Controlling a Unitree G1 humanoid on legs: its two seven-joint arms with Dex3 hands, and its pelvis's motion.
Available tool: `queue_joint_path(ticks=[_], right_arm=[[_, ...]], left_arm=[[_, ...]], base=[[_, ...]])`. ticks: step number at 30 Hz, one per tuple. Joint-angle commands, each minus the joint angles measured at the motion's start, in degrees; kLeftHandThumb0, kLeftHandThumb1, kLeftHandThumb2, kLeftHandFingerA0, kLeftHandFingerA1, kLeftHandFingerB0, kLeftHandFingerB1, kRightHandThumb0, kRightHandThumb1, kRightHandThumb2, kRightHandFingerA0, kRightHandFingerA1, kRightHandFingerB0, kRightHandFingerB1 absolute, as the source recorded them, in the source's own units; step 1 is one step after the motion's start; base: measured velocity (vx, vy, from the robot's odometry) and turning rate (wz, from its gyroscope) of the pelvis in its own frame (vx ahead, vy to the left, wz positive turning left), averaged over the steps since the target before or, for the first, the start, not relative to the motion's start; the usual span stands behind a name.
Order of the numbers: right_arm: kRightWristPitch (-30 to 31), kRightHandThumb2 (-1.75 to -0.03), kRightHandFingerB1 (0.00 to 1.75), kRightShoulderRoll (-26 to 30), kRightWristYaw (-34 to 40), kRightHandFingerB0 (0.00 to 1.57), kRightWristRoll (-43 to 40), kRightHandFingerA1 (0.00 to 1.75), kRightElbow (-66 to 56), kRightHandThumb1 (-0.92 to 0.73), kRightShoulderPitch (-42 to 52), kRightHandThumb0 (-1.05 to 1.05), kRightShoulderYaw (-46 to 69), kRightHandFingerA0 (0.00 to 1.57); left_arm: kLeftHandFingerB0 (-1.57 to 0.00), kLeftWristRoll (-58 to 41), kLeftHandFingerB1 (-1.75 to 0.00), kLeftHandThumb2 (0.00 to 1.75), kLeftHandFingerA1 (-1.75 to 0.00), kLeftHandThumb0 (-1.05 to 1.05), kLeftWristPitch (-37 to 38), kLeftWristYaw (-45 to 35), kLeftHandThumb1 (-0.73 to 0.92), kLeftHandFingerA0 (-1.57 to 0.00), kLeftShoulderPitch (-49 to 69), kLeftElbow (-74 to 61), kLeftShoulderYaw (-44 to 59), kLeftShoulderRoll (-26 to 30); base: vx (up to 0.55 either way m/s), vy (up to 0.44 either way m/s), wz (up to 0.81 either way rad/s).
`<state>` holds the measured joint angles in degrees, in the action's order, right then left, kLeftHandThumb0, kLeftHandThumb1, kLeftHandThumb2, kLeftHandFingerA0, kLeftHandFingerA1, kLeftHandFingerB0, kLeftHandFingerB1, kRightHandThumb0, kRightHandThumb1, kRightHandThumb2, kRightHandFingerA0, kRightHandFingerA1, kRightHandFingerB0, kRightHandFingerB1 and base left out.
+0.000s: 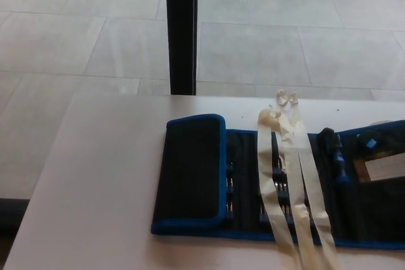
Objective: The robot uses its right hand to lift an edge of the toolkit kept in middle of the desk and make one fold in it
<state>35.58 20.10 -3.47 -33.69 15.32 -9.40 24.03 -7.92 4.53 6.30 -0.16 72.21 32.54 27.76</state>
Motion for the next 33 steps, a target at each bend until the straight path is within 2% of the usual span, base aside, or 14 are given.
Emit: queue_joint_path(ticks=[1, 8, 9, 10, 18, 19, 20, 21, 22, 27, 28, 29, 30, 33], right_arm=[[6.9, -0.64, 0.43, 1.1, -2.9, 0.23, 0.8, 0.49, 1.6, -0.87, 0.5, -0.63, -2.9, 0.29], [7.4, -0.65, 0.43, 1.6, -2.5, 0.26, 1.3, 0.48, 3.6, -0.88, -0.2, -0.62, -2.9, 0.33], [7.8, -1.07, 0.51, 1.6, -2.4, 0.16, 1.4, 0.6, 3.3, -0.68, -0.1, -0.58, -3.1, 0.33], [8.3, -0.65, 0.44, 1.6, -2.6, 0.25, 1.2, 0.49, 3.0, -0.88, 0.0, -0.63, -3.1, 0.33], [12.1, -0.64, 0.43, 0.7, -3.1, 0.26, -1.3, 0.47, -0.3, -0.84, -0.8, -0.67, -2.1, 0.33], [12.7, -1.04, 0.51, 0.2, -2.4, 0.17, -1.8, 0.59, -1.1, -0.66, -1.2, -0.62, -1.6, 0.33], [13.8, -0.64, 0.44, -1.0, -1.2, 0.27, -3.4, 0.48, -2.8, -0.85, -2.0, -0.62, -0.2, 0.32], [14.1, -0.64, 0.44, -1.3, -1.1, 0.27, -3.7, 0.48, -3.1, -0.85, -2.2, -0.62, 0.2, 0.32], [15.3, -1.05, 0.51, -2.8, 0.5, 0.17, -4.8, 0.61, -5.8, -0.64, -2.8, -0.58, 1.1, 0.34], [16.8, -1.03, 0.51, -7.8, 3.0, 0.18, -7.5, 0.6, -10.4, -0.63, -5.5, -0.58, 4.8, 0.35], [17.1, -0.65, 0.44, -8.5, 3.7, 0.31, -7.3, 0.48, -11.1, -0.78, -5.8, -0.64, 5.1, 0.38], [17.3, -0.65, 0.44, -9.2, 4.6, 0.31, -7.2, 0.48, -12.0, -0.78, -6.2, -0.64, 5.4, 0.38], [17.7, -1.02, 0.52, -10.5, 5.6, 0.21, -7.6, 0.6, -13.2, -0.61, -6.6, -0.56, 6.0, 0.37], [18.9, -1.04, 0.51, -12.9, 6.2, 0.21, -8.4, 0.59, -18.8, -0.65, -6.6, -0.6, 4.6, 0.36]], left_arm=[[-0.72, -0.6, -0.6, 0.56, -0.9, -0.5, 1.4, 1.3, 0.54, -0.79, 0.2, 0.6, -0.6, 2.2], [-0.73, -1.4, -0.61, 0.56, -0.85, -0.5, 1.9, 0.8, 0.55, -0.74, 0.2, 0.4, -0.3, 2.4], [-0.7, -1.6, -0.6, 0.56, -0.83, -0.51, 2.0, 0.6, 0.55, -0.73, 0.3, 0.5, -0.1, 2.4], [-0.71, -1.9, -0.61, 0.56, -0.89, -0.52, 2.0, 0.5, 0.55, -0.76, 0.3, 0.6, 0.0, 2.3], [-0.7, -2.1, -0.61, 0.57, -0.85, -0.52, 1.9, 0.5, 0.56, -0.74, 0.3, 0.7, -0.2, 2.5], [-0.71, -2.2, -0.63, 0.57, -0.85, -0.54, 2.1, 0.3, 0.56, -0.74, 0.4, 0.7, -0.2, 2.4], [-0.71, -1.6, -0.62, 0.57, -0.84, -0.56, 2.2, 0.4, 0.57, -0.75, 0.6, 0.6, -0.8, 2.6], [-0.71, -1.4, -0.62, 0.57, -0.84, -0.56, 2.1, 0.6, 0.57, -0.75, 0.6, 0.6, -1.2, 2.6], [-0.68, -1.9, -0.61, 0.57, -0.82, -0.55, 2.0, 0.4, 0.57, -0.72, 0.8, 0.5, -0.9, 2.5], [-0.65, -2.6, -0.59, 0.57, -0.84, -0.55, 1.7, 0.3, 0.57, -0.71, 1.2, 0.4, -0.6, 2.4], [-0.64, -2.7, -0.59, 0.58, -0.82, -0.55, 1.6, 0.2, 0.58, -0.7, 1.2, 0.4, -0.6, 2.5], [-0.64, -2.8, -0.59, 0.58, -0.82, -0.55, 1.4, 0.0, 0.58, -0.7, 1.2, 0.4, -0.6, 2.5], [-0.65, -2.5, -0.58, 0.58, -0.81, -0.55, 1.5, 0.1, 0.58, -0.71, 1.3, 0.3, -0.8, 2.7], [-0.65, -1.8, -0.57, 0.58, -0.77, -0.54, 2.2, -0.2, 0.59, -0.7, 1.7, 0.6, -1.6, 2.8]], base=[[0.0, 0.0, 0.0], [0.0, 0.0, 0.0], [0.0, 0.0, 0.0], [0.0, 0.0, 0.0], [0.0, 0.0, 0.0], [0.0, 0.0, 0.0], [0.0, 0.0, 0.0], [0.0, 0.0, 0.0], [0.0, 0.0, 0.0], [0.0, 0.0, 0.0], [0.0, 0.0, 0.0], [0.0, 0.0, 0.07], [0.0, 0.0, 0.0], [0.0, 0.0, 0.06]])
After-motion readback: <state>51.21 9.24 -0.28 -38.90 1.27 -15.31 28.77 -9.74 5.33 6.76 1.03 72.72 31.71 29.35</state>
